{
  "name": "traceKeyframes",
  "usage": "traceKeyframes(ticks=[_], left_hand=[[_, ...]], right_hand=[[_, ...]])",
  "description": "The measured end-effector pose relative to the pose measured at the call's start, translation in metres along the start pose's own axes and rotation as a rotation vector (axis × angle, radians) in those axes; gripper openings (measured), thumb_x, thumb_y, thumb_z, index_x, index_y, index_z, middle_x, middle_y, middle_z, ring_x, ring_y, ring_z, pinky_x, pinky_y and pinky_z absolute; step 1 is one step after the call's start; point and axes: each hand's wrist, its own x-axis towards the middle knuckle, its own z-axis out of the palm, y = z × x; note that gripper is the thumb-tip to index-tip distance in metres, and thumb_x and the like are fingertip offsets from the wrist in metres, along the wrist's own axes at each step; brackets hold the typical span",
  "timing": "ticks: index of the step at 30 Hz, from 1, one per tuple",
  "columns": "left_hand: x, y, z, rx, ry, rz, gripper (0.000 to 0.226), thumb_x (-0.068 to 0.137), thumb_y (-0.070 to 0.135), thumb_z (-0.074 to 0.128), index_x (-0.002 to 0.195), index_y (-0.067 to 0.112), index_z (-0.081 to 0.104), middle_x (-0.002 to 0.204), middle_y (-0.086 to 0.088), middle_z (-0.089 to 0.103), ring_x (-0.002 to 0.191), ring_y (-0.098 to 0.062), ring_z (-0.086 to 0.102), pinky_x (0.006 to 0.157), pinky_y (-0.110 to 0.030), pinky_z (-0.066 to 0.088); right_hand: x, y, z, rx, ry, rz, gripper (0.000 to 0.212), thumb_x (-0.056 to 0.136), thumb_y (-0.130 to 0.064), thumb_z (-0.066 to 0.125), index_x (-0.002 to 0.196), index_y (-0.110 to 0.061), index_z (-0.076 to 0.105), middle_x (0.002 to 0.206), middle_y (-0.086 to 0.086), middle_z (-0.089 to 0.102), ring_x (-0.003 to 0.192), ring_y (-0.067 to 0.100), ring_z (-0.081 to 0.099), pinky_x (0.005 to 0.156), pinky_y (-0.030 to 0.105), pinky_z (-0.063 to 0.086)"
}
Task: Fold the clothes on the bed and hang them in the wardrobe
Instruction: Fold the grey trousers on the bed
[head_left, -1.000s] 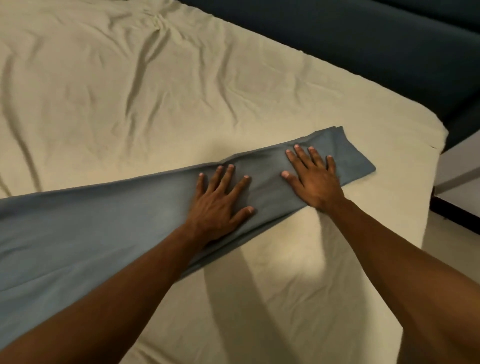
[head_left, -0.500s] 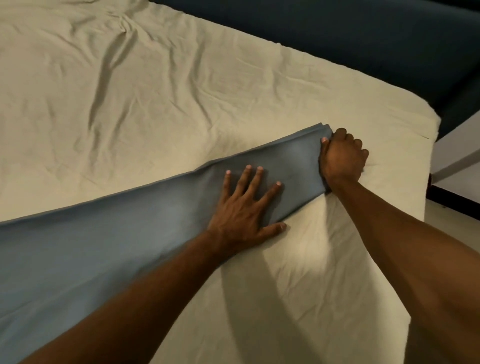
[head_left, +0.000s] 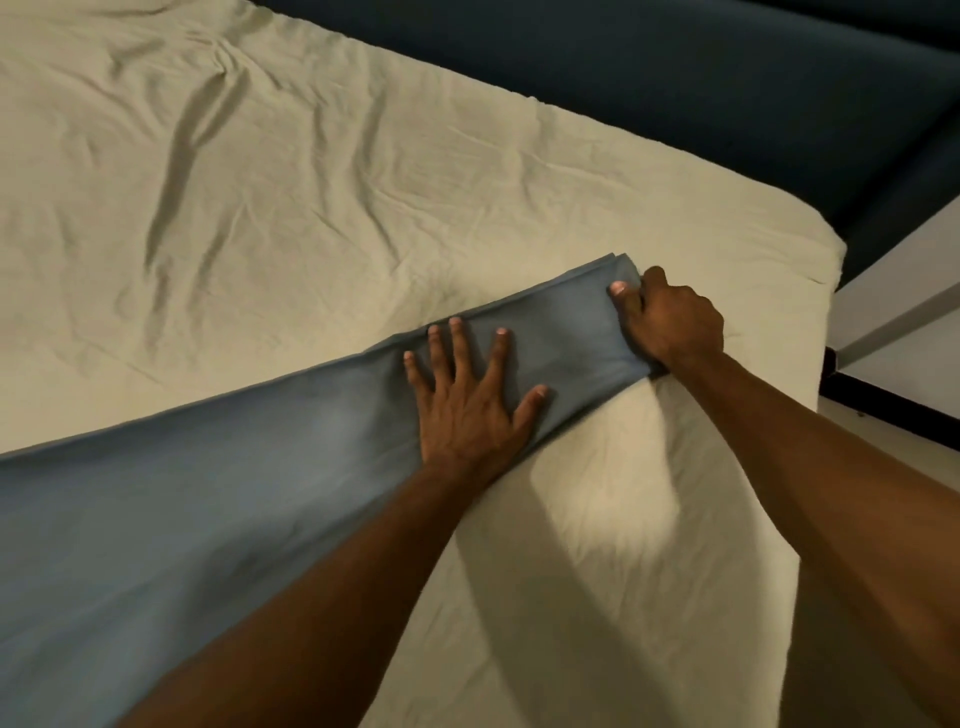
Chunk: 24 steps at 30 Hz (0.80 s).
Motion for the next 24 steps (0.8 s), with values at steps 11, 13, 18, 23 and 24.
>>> traceKeyframes(ticks=[11, 13, 18, 23, 24], left_hand=[[-0.036, -0.044, -0.021, -0.016, 0.093, -0.126, 0.091, 0.085, 0.081, 0.001, 0.159, 0.029, -0.011, 0.164, -0.009, -0.023, 0.149, -0.029, -0.028, 0.117, -0.061, -0.015], [-0.037, -0.06, -0.021, 0.003, -0.013, -0.153, 0.093, 0.084, 0.084, 0.003, 0.158, 0.03, -0.013, 0.164, -0.008, -0.024, 0.149, -0.029, -0.028, 0.116, -0.063, -0.015], [-0.029, -0.08, -0.04, 0.002, -0.118, -0.072, 0.089, 0.084, 0.087, 0.014, 0.155, 0.042, -0.016, 0.162, -0.004, -0.03, 0.148, -0.029, -0.031, 0.114, -0.062, -0.021], [-0.082, -0.085, -0.059, -0.461, 0.194, -0.171, 0.067, 0.095, 0.066, 0.027, 0.153, 0.033, 0.031, 0.165, -0.004, 0.018, 0.151, -0.024, 0.016, 0.123, -0.046, 0.013], [-0.087, -0.086, -0.063, -0.669, 0.247, -0.272, 0.055, 0.097, 0.061, 0.034, 0.14, 0.03, 0.049, 0.152, -0.008, 0.043, 0.14, -0.028, 0.038, 0.117, -0.045, 0.031]], right_hand=[[-0.009, -0.026, -0.05, 0.219, 0.031, 0.088, 0.051, 0.094, -0.062, 0.053, 0.086, -0.011, 0.047, 0.087, 0.014, 0.057, 0.08, 0.036, 0.054, 0.067, 0.038, 0.037], [-0.008, -0.043, -0.068, 0.308, 0.038, 0.067, 0.05, 0.093, -0.059, 0.056, 0.085, -0.011, 0.049, 0.082, 0.011, 0.056, 0.08, 0.033, 0.054, 0.067, 0.037, 0.037], [-0.018, -0.105, -0.113, 0.562, 0.047, -0.07, 0.048, 0.091, -0.055, 0.063, 0.09, -0.007, 0.059, 0.076, 0.003, 0.054, 0.069, 0.018, 0.05, 0.065, 0.034, 0.044], [-0.062, -0.185, -0.131, 0.571, -0.031, -0.198, 0.045, 0.085, -0.057, 0.069, 0.08, -0.014, 0.057, 0.068, -0.003, 0.053, 0.065, 0.016, 0.051, 0.062, 0.033, 0.041], [-0.071, -0.199, -0.129, 0.56, -0.045, -0.213, 0.043, 0.084, -0.056, 0.069, 0.076, -0.017, 0.054, 0.067, -0.004, 0.053, 0.067, 0.019, 0.053, 0.062, 0.034, 0.041]])
